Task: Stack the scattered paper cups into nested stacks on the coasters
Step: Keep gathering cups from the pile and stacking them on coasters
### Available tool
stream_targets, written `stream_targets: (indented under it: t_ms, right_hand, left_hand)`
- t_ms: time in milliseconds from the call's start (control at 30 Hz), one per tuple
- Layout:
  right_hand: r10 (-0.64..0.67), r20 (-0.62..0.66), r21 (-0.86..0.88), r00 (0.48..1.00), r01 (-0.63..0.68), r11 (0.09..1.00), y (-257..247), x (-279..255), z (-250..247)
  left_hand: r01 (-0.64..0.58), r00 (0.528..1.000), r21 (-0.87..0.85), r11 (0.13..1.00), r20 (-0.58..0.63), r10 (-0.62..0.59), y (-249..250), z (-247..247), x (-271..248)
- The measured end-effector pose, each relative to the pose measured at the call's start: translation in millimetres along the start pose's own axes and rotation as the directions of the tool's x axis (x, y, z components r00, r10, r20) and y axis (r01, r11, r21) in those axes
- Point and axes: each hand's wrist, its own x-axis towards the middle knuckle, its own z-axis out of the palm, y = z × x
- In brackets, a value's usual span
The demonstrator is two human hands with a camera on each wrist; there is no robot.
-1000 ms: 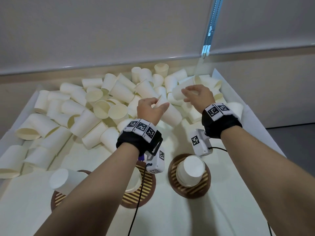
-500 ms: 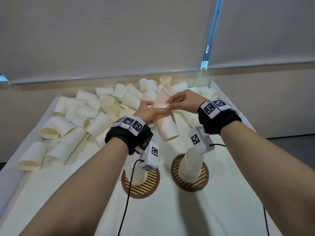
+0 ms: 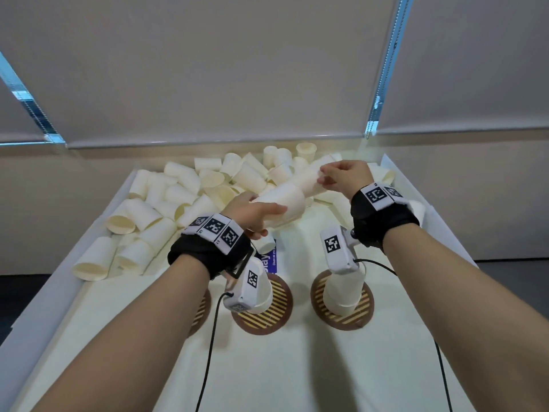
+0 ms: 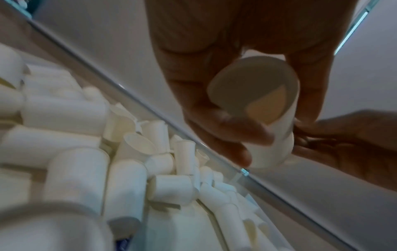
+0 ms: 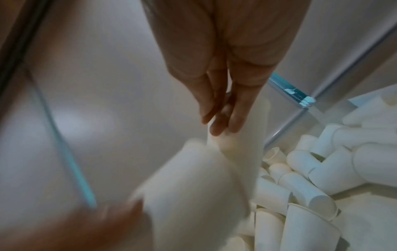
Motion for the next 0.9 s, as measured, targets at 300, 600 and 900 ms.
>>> stream_targets:
  t_ms: [300, 600, 900]
  right_hand:
    - [0.285, 0.249, -0.118, 0.926, -0.263, 0.958, -5, -36, 28]
    - [0.454, 0.431, -0.479, 0.780, -0.229, 0.847, 28, -50, 49]
    - [0.516, 0.392, -0.571, 0.762, -0.238, 0.786, 51, -47, 56]
  left_hand:
    - [-0.137, 0.986, -0.100, 0.986, -0.108, 0.126, -3, -18, -13]
    - [-0.056, 0.971, 0.408, 0.911, -0.191, 0.146, -13, -20, -21]
    - [-0.088, 0.973, 0.852, 0.516, -0.037, 0.227, -4, -1, -30]
